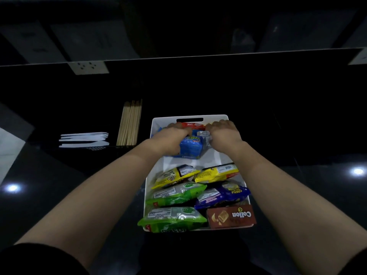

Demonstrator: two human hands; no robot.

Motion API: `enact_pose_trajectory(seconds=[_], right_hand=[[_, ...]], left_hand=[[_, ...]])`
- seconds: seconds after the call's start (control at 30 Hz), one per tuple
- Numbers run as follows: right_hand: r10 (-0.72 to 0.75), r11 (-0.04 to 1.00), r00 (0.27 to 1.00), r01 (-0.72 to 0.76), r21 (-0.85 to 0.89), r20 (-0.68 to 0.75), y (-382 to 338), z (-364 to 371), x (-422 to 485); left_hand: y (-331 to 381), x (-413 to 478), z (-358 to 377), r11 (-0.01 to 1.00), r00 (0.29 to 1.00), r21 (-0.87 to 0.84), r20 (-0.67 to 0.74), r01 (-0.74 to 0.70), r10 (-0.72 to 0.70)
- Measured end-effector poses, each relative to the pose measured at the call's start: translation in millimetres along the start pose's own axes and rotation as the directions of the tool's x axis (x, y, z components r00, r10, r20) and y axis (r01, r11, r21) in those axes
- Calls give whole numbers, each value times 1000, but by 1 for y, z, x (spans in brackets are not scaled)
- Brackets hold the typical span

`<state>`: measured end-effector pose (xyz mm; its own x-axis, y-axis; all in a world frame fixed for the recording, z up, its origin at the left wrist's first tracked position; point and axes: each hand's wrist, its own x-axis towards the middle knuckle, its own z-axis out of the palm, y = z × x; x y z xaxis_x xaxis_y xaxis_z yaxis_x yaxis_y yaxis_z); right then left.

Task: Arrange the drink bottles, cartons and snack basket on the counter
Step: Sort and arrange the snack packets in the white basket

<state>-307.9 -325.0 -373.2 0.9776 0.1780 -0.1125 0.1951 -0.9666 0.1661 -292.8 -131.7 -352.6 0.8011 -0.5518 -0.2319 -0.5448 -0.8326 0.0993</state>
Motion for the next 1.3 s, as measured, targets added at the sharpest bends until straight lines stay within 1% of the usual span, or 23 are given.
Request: enact_pose_trajectory(seconds=[0.1,0.2,0.4,0.47,0.57,0.67,0.77,0.87,0.93,0.97,1.0,1.07,1.1,1.13,1.2,1.23,1.3], right_hand=[[-5,1000,1000,5,21,-5,2,1,1],[-9,999,1000,10,39,-9,3,4,0],[-22,1000,1000,22,18,-9,1,8,1],[-26,999,1000,26,21,-8,1,8,1],[-33,999,999,34,27,-15,2,8,-1],[-28,999,1000,28,33,-10,1,4,-5],[-2,999,1000,3,34,-20,-1,-4,-12],[47,998,998,-45,43,-49,-4,-20,-22],[88,993,996,-85,82,-34,-6,-35,-31],[99,989,995,-99,106,8,-7,-43,-35],[100,984,992,-110,143,74,-8,-52,-40],[58,966,971,-113,233,231,-11,-72,-52],[10,966,951,-88,243,308,-13,-82,-57],[-42,972,925,-50,230,379,-15,-91,-64],[-115,982,860,21,190,497,-21,-105,-78],[-128,984,833,38,177,538,-24,-108,-83],[-129,987,809,50,152,573,-30,-106,-91]], left_hand=[[1,-4,5,994,999,112,-41,2,2],[-4,-10,13,986,998,165,-68,22,-11],[-11,-12,19,989,989,143,-136,-39,58],[-11,-12,21,988,985,155,-164,-23,48],[-7,-11,24,984,986,175,-167,12,18],[-8,-12,24,981,984,192,-180,15,20],[-7,-18,20,986,976,168,-218,10,28],[0,-29,12,995,955,99,-298,18,13],[7,-38,8,999,939,33,-344,2,10],[11,-42,7,999,942,-32,-336,-9,-2],[15,-47,5,992,958,-123,-285,-14,-21],[22,-55,1,952,997,-306,-60,21,-42],[24,-58,-2,930,998,-364,55,52,-34],[26,-62,-4,916,990,-395,138,73,-19],[27,-69,-6,899,974,-429,225,88,11],[28,-72,-5,894,966,-437,257,101,16],[32,-78,1,906,950,-402,313,137,-5]])
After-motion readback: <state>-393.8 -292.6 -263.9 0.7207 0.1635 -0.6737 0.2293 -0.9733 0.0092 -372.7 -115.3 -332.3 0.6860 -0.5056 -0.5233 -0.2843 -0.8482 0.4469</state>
